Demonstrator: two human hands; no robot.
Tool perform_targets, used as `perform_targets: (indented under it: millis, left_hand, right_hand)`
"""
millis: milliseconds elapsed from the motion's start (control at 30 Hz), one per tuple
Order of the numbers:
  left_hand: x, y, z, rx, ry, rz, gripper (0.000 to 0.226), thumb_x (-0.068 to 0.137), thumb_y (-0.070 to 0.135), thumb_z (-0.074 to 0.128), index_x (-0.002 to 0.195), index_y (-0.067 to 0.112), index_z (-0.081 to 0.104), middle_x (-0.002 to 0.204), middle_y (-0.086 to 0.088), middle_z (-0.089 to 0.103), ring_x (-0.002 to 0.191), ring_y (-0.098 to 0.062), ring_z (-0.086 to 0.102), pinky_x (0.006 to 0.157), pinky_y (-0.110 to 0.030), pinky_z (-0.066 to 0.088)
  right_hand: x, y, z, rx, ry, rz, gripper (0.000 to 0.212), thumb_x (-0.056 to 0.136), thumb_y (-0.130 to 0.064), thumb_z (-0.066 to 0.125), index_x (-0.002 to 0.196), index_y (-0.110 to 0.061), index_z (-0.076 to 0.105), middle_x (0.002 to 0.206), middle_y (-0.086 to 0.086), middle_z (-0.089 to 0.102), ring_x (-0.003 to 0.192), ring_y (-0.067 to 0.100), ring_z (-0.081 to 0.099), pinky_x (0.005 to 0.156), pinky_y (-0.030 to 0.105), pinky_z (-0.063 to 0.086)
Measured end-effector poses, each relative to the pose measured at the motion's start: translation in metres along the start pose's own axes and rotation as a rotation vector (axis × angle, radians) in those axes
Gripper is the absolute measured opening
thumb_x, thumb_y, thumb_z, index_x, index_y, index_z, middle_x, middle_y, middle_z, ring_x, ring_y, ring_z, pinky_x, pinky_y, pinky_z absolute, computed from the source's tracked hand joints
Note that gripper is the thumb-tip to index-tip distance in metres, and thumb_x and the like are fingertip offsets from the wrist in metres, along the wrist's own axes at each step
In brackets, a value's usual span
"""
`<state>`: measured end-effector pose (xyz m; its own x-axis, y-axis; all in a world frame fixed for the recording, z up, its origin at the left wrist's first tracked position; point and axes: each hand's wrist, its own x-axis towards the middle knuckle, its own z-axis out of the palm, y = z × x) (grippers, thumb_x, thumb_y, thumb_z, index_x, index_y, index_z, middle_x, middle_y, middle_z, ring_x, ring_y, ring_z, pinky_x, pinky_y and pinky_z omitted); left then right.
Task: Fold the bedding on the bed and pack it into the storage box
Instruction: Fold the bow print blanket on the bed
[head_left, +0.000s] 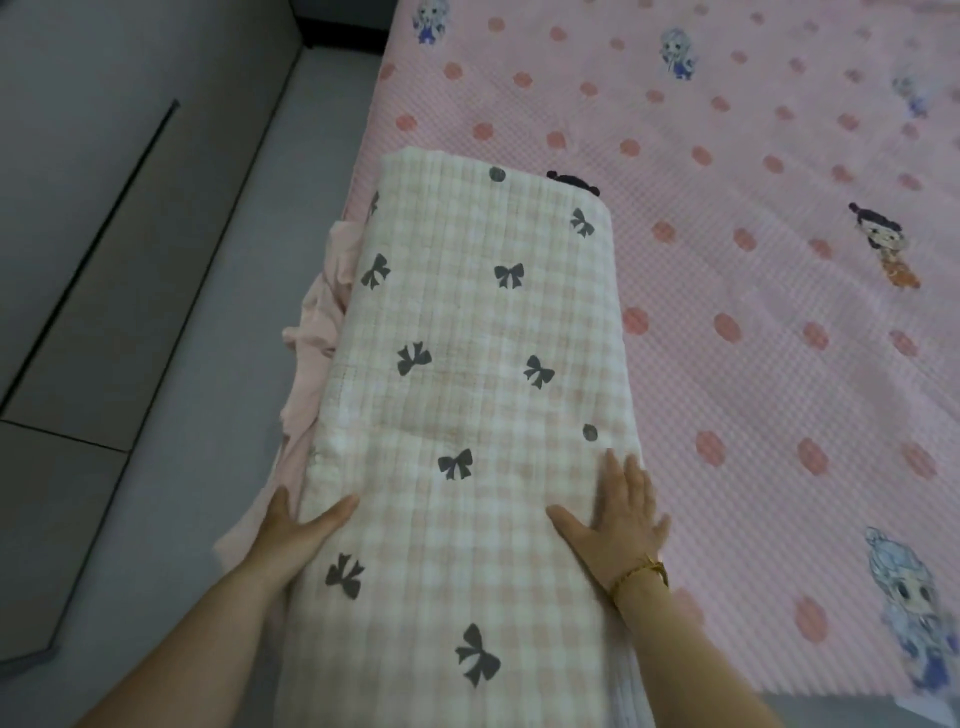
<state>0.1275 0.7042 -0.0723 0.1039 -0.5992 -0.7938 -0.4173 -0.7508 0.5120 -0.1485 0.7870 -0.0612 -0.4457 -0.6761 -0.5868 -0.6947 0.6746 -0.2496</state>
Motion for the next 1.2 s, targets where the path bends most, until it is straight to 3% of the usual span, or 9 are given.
perform_targets:
  millis: [133,267,333,567,733,900,1000,1100,1200]
  left_hand:
    - [-0.025,-0.026,-0.006,-0.018,-0.1,0.006,0.102,0.074,0.047,0.069,0.149,0.018,0.007,0.151,-0.005,0.027,0.131,-0.022,0.036,0.109,-0.034,0.028]
    - [-0.051,-0.035,-0.006,-0.103,-0.278,0.009,0.145,0.007,0.07,0.079,0.137,0.021,0.038,0.128,-0.004,0.056,0.112,-0.022,0.054,0.104,-0.039,0.038]
    - [-0.054,-0.039,-0.005,-0.151,-0.294,0.014,0.14,-0.001,0.069,0.078,0.127,0.023,0.046,0.117,-0.003,0.061,0.107,-0.023,0.057,0.102,-0.04,0.04]
    - [-0.101,-0.051,-0.019,-0.196,-0.124,0.126,0.066,0.072,0.023,0.078,0.128,0.002,0.049,0.12,-0.017,0.06,0.101,-0.029,0.059,0.088,-0.036,0.046]
    - [-0.166,-0.066,-0.027,-0.234,-0.069,0.261,0.065,0.081,0.011,0.069,0.136,0.005,0.034,0.117,-0.009,0.05,0.098,-0.023,0.05,0.084,-0.034,0.04]
    - [-0.227,-0.077,-0.043,-0.354,-0.039,0.369,0.066,0.088,0.01,0.058,0.145,0.017,0.027,0.145,-0.004,0.034,0.125,-0.026,0.041,0.09,-0.031,0.033]
    - [-0.245,-0.058,-0.046,-0.429,-0.08,0.393,0.051,0.09,0.009,0.053,0.139,0.018,0.039,0.134,-0.005,0.046,0.107,-0.024,0.05,0.089,-0.033,0.039]
    - [-0.256,-0.027,-0.056,-0.484,-0.158,0.411,0.036,0.093,0.007,0.047,0.128,0.017,0.047,0.121,-0.012,0.056,0.085,-0.022,0.06,0.073,-0.03,0.048]
    - [-0.261,0.009,-0.065,-0.532,-0.244,0.43,0.022,0.093,0.005,0.045,0.107,0.002,0.06,0.09,-0.015,0.069,0.061,-0.013,0.068,0.054,-0.019,0.055]
  right_hand:
    - [-0.048,0.031,0.008,0.63,0.006,0.199,0.071,0.077,-0.04,0.07,0.133,-0.015,0.035,0.133,0.008,0.045,0.114,0.025,0.048,0.097,0.038,0.04]
    - [-0.083,0.049,0.026,0.904,-0.112,0.285,0.086,0.057,-0.052,0.079,0.127,-0.018,0.043,0.119,0.006,0.058,0.103,0.024,0.058,0.091,0.043,0.05]
    - [-0.091,0.05,0.026,0.951,-0.147,0.308,0.067,0.072,-0.042,0.074,0.124,-0.013,0.045,0.116,0.008,0.059,0.102,0.026,0.059,0.089,0.041,0.05]
    - [-0.139,0.055,0.024,0.945,-0.121,0.184,0.054,0.086,-0.02,0.063,0.133,-0.007,0.038,0.11,0.006,0.05,0.098,0.022,0.05,0.084,0.031,0.043]
    - [-0.197,0.074,0.019,1.005,-0.096,0.064,0.068,0.086,-0.016,0.062,0.142,-0.018,0.025,0.135,0.006,0.043,0.111,0.023,0.046,0.101,0.04,0.04]
    - [-0.247,0.103,-0.013,1.063,-0.126,-0.034,0.059,0.089,-0.016,0.057,0.141,-0.024,0.03,0.129,0.011,0.047,0.112,0.03,0.051,0.098,0.045,0.044]
    - [-0.262,0.102,-0.047,1.213,-0.096,-0.129,0.04,0.088,-0.023,0.058,0.127,-0.021,0.048,0.119,0.009,0.056,0.101,0.025,0.058,0.081,0.039,0.051]
    - [-0.266,0.097,-0.079,1.239,-0.075,-0.247,0.061,0.076,-0.048,0.066,0.127,-0.017,0.053,0.125,0.009,0.057,0.108,0.025,0.058,0.089,0.044,0.05]
    - [-0.258,0.088,-0.1,1.346,-0.067,-0.404,0.037,0.091,-0.019,0.043,0.127,-0.014,0.053,0.096,0.006,0.064,0.078,0.018,0.058,0.072,0.035,0.046]
